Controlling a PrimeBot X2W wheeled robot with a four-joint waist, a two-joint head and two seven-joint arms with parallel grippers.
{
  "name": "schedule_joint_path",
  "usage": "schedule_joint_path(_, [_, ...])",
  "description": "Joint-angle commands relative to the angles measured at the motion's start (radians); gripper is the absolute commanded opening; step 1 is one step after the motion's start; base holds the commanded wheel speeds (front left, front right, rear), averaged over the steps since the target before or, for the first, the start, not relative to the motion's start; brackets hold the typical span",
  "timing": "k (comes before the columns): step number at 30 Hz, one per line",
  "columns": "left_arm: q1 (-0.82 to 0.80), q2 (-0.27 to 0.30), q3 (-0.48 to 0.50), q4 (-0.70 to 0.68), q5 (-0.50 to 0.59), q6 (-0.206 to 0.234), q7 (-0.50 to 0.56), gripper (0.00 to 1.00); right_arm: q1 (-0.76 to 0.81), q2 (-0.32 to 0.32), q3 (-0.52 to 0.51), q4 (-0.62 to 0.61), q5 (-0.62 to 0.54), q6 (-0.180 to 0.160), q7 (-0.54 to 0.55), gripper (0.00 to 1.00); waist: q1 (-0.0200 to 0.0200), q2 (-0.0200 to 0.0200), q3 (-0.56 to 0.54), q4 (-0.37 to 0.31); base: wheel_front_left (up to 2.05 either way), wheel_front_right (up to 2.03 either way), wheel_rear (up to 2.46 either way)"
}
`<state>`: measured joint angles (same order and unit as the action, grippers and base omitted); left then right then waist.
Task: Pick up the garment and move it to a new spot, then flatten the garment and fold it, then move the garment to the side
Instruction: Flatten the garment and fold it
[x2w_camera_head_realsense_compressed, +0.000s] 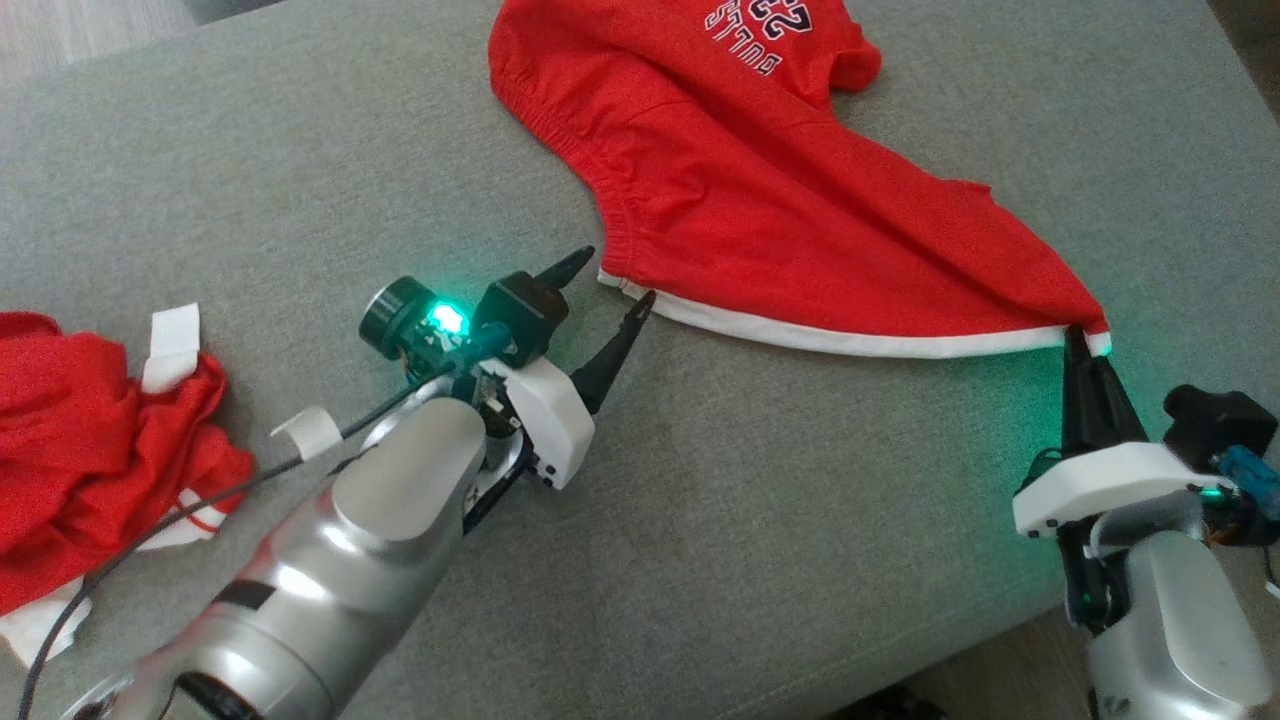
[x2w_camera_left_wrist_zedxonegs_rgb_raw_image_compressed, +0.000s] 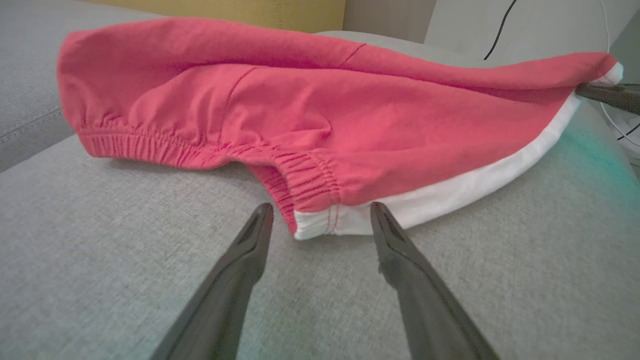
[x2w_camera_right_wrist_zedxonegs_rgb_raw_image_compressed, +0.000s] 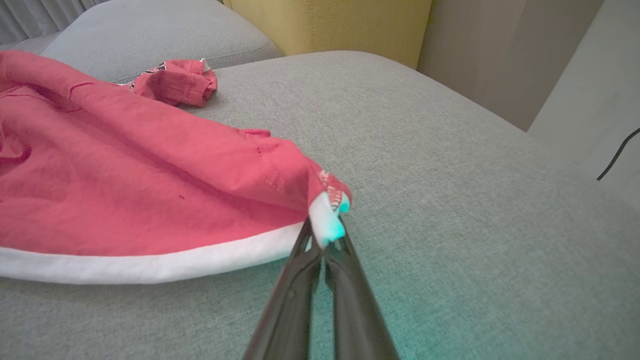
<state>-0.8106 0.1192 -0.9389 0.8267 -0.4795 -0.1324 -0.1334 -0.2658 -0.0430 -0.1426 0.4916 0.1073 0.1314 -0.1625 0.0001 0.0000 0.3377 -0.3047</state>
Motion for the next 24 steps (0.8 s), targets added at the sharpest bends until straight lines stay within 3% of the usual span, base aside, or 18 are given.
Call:
schedule_joint_path(1, [-0.053, 0.016, 0.012, -0.013, -0.015, 0.002, -0.012, 1.0, -0.021, -0.007, 0.024, -0.021, 0.01, -0.001, -0.015, 0.0, -0.0001, 0.0, 0.0, -0.001, 0.0, 0.0, 0.0])
schedule_joint_path(10, [-0.087, 0.012, -0.076, 0.015, -0.116, 0.002, -0.03, 1.0, -0.032, -0.007, 0.041, -0.004, 0.013, -0.001, -0.026, 0.0, -0.0001, 0.0, 0.006, -0.008, 0.0, 0.0, 0.0])
schedule_joint_path(11, [-0.089, 0.013, -0.092, 0.012, -0.129, 0.002, -0.027, 0.9, -0.033, -0.007, 0.043, -0.003, 0.013, -0.001, -0.028, 0.0, -0.0001, 0.0, 0.006, -0.009, 0.0, 0.0, 0.0])
schedule_joint_path(12, [-0.092, 0.016, -0.108, 0.007, -0.142, 0.002, -0.026, 0.42, -0.034, -0.007, 0.045, -0.002, 0.013, -0.001, -0.029, 0.0, -0.0001, 0.0, 0.007, -0.009, 0.0, 0.0, 0.0])
schedule_joint_path(13, [-0.094, 0.019, -0.122, 0.002, -0.157, 0.002, -0.024, 0.03, -0.034, -0.007, 0.045, -0.001, 0.014, -0.001, -0.031, 0.0, -0.0001, 0.0, 0.006, -0.01, 0.0, 0.0, 0.0])
schedule_joint_path(24, [-0.112, 0.051, -0.221, -0.012, -0.257, 0.002, -0.08, 0.0, -0.037, -0.007, 0.034, -0.021, -0.001, -0.001, -0.048, 0.0, -0.0001, 0.0, -0.029, 0.028, 0.0, 0.0, 0.0])
